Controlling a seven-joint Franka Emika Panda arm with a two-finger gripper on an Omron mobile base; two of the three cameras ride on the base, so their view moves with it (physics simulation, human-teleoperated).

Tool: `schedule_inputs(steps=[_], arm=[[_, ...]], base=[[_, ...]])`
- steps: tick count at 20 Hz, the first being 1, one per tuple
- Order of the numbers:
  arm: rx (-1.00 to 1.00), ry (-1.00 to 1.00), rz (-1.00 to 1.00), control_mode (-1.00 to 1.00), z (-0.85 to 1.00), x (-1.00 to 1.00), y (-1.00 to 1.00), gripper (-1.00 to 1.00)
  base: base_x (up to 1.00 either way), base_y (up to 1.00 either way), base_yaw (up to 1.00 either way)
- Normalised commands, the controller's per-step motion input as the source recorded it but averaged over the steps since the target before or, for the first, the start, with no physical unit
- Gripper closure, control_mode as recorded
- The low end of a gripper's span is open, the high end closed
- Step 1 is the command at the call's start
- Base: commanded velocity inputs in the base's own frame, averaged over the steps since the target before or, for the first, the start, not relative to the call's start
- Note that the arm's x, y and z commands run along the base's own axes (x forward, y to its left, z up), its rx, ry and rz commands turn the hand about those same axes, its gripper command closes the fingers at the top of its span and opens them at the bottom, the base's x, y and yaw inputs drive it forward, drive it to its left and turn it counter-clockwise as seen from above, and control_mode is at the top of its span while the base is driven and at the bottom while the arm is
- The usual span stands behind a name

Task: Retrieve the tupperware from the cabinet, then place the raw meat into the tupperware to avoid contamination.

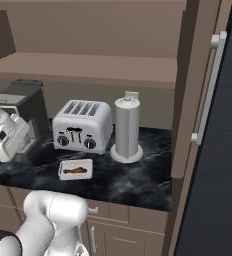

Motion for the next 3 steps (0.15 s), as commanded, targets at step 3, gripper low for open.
schedule_inputs(steps=[3], arm=[[-0.07, -0.13, 0.09, -1.00, 0.12, -0.51, 0.11, -1.00]], base=[[0.00, 0.00, 0.00]])
